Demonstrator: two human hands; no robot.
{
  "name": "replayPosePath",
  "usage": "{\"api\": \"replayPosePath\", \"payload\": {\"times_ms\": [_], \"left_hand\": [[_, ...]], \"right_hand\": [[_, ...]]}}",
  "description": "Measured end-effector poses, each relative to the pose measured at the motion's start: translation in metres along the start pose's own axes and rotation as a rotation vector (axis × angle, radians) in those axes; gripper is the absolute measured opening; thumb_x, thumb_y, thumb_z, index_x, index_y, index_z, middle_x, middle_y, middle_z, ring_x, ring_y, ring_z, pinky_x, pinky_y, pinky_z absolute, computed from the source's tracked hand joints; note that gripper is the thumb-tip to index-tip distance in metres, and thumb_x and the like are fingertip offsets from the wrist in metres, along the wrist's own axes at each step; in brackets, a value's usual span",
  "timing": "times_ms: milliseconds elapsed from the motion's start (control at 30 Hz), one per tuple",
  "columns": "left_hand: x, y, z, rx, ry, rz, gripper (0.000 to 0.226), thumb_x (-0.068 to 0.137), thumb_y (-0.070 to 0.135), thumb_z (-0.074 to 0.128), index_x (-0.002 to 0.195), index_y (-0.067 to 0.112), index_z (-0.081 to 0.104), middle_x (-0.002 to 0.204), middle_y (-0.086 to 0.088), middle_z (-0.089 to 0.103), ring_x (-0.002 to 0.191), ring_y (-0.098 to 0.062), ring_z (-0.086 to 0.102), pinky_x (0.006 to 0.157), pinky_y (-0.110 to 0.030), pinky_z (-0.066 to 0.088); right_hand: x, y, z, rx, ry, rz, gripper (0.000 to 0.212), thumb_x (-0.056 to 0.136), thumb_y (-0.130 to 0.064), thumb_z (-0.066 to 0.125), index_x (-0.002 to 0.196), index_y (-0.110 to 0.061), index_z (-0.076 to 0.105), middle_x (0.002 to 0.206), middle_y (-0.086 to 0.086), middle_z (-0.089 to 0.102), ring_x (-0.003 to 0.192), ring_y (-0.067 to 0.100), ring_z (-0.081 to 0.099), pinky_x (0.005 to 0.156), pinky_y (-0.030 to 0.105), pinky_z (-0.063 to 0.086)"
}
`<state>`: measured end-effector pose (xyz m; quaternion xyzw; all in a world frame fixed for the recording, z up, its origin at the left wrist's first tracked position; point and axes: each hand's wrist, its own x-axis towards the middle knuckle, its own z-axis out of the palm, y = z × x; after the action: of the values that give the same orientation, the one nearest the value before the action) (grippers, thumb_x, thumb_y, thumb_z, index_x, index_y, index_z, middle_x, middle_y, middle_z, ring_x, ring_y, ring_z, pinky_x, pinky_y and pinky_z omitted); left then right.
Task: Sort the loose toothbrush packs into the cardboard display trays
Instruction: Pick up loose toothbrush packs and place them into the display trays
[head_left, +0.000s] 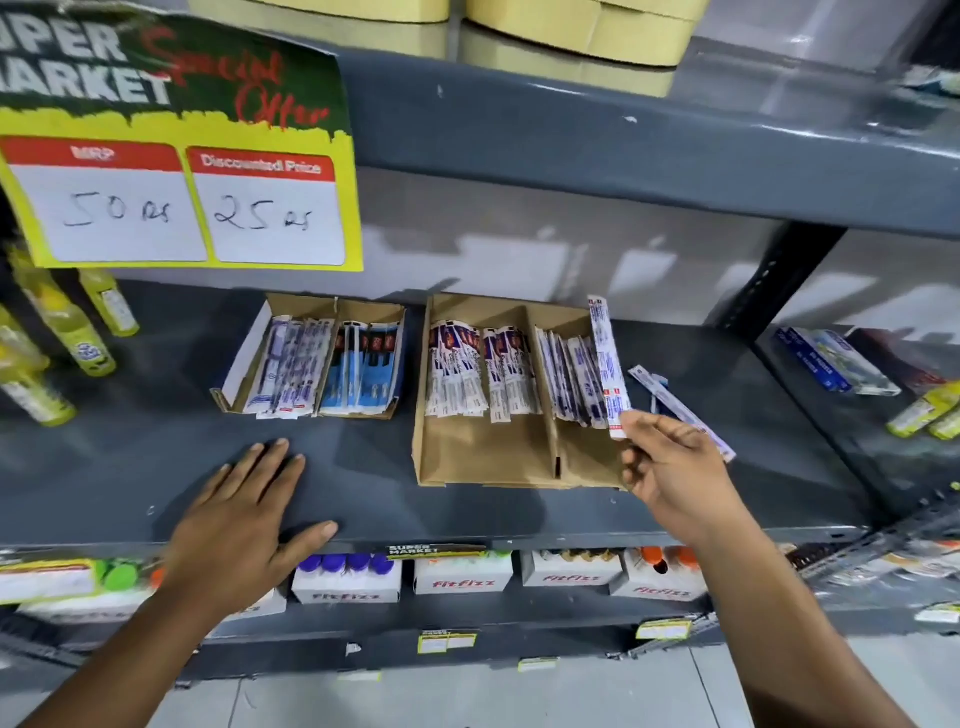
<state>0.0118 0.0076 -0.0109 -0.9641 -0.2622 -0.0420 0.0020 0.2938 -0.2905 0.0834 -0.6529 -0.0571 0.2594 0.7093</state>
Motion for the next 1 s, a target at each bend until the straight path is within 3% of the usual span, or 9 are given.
{"api": "replayPosePath", "payload": {"times_ms": [267,400,567,767,900,1000], "left_hand": [[-0.002,-0.001,0.0,-0.008,-0.017,0.005,0.09,0.088,0.077,0.02,0.135,0.008,0.054,0.146,-0.013,0.046,0.135,-0.033,0.043,0.106,-0.051,0.036],[-0.001,-0.002,-0.004,-0.055,-0.016,0.007,0.094,0.085,0.08,0.018,0.134,0.009,0.054,0.148,-0.014,0.045,0.136,-0.033,0.04,0.109,-0.051,0.034],[-0.001,-0.003,-0.004,-0.084,0.011,0.018,0.095,0.083,0.082,0.02,0.139,0.01,0.05,0.15,-0.013,0.042,0.139,-0.032,0.037,0.113,-0.049,0.029],[-0.004,-0.006,0.003,-0.109,0.063,0.012,0.091,0.083,0.081,0.029,0.133,0.011,0.056,0.145,-0.012,0.048,0.134,-0.031,0.044,0.109,-0.048,0.034],[-0.006,0.005,0.017,-0.16,0.304,0.062,0.08,0.08,0.075,0.045,0.112,0.006,0.071,0.124,-0.016,0.065,0.115,-0.033,0.062,0.092,-0.046,0.052],[-0.006,-0.005,0.025,-0.144,0.436,0.054,0.077,0.075,0.074,0.055,0.106,0.006,0.073,0.117,-0.015,0.069,0.109,-0.032,0.065,0.086,-0.044,0.056]], "right_hand": [[-0.001,0.008,0.053,-0.133,-0.059,-0.014,0.011,0.09,-0.013,0.063,0.081,-0.009,0.069,0.054,0.001,0.052,0.047,0.009,0.046,0.041,0.02,0.038],[0.0,0.01,0.096,-0.149,-0.079,-0.006,0.006,0.09,-0.012,0.063,0.086,-0.01,0.067,0.062,0.0,0.06,0.049,0.007,0.05,0.041,0.019,0.039],[-0.001,0.014,0.17,-0.179,-0.224,-0.023,0.005,0.09,-0.01,0.063,0.088,-0.014,0.066,0.053,-0.005,0.059,0.044,0.006,0.048,0.038,0.018,0.036],[0.01,0.024,0.259,-0.254,-0.301,-0.002,0.011,0.088,-0.004,0.063,0.096,-0.012,0.062,0.064,0.004,0.06,0.038,0.005,0.049,0.035,0.017,0.035],[0.025,0.034,0.287,-0.402,-0.251,-0.089,0.021,0.086,-0.005,0.063,0.072,-0.02,0.065,0.059,0.004,0.062,0.04,0.01,0.05,0.04,0.021,0.037],[0.033,0.043,0.319,-0.618,-0.207,-0.172,0.018,0.084,-0.014,0.062,0.07,-0.014,0.074,0.059,0.004,0.065,0.053,0.016,0.058,0.054,0.029,0.048]]}}
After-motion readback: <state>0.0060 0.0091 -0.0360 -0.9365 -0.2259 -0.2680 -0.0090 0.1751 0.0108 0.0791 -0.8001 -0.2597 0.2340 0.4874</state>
